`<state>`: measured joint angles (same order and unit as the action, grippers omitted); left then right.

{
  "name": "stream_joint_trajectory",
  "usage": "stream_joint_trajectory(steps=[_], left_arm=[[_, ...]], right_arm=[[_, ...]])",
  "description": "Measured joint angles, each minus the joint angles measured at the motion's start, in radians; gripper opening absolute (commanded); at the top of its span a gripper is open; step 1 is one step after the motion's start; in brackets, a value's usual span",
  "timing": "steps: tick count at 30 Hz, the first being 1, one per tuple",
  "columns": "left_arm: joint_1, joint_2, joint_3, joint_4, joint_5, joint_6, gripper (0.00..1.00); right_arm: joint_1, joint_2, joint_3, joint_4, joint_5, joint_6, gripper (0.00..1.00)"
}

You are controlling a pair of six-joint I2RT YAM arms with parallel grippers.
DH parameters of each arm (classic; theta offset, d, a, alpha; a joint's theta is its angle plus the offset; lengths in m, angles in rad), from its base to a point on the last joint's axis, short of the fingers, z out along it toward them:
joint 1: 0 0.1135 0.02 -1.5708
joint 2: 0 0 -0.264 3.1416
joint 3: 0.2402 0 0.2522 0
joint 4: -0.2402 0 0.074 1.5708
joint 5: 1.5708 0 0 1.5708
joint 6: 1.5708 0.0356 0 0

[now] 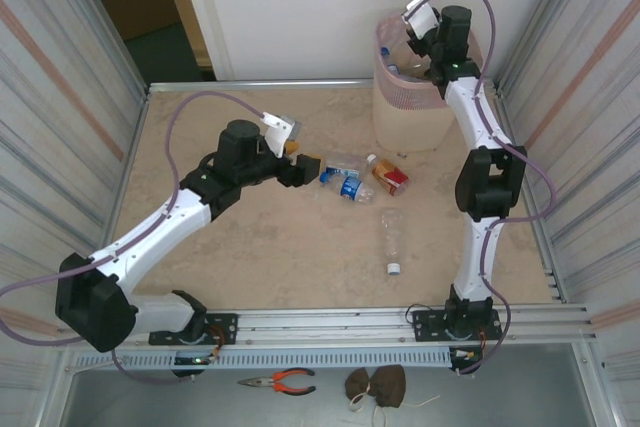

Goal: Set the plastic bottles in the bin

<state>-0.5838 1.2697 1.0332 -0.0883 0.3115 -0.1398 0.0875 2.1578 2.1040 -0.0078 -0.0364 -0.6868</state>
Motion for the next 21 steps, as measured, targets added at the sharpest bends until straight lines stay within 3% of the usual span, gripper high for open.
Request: stream_joint_trajectory(steps=[6, 12, 21], left_arm=[[0.009, 0.0, 0.0, 0.013, 0.008, -0.014, 0.79], [0.009, -0.005, 0.0, 0.015, 0.011, -0.021, 0.79], [0.009, -0.068, -0.002, 0.016, 0.011, -0.022, 0.8]], right_arm=[[-0.001, 0.008, 0.0, -0.008, 0.017, -0.023, 0.48], [-0.001, 0.005, 0.0, -0.056, -0.045, 0.076, 0.68], [-0.002, -0.063, 0.028, -0.13, -0.165, 0.242, 0.73]])
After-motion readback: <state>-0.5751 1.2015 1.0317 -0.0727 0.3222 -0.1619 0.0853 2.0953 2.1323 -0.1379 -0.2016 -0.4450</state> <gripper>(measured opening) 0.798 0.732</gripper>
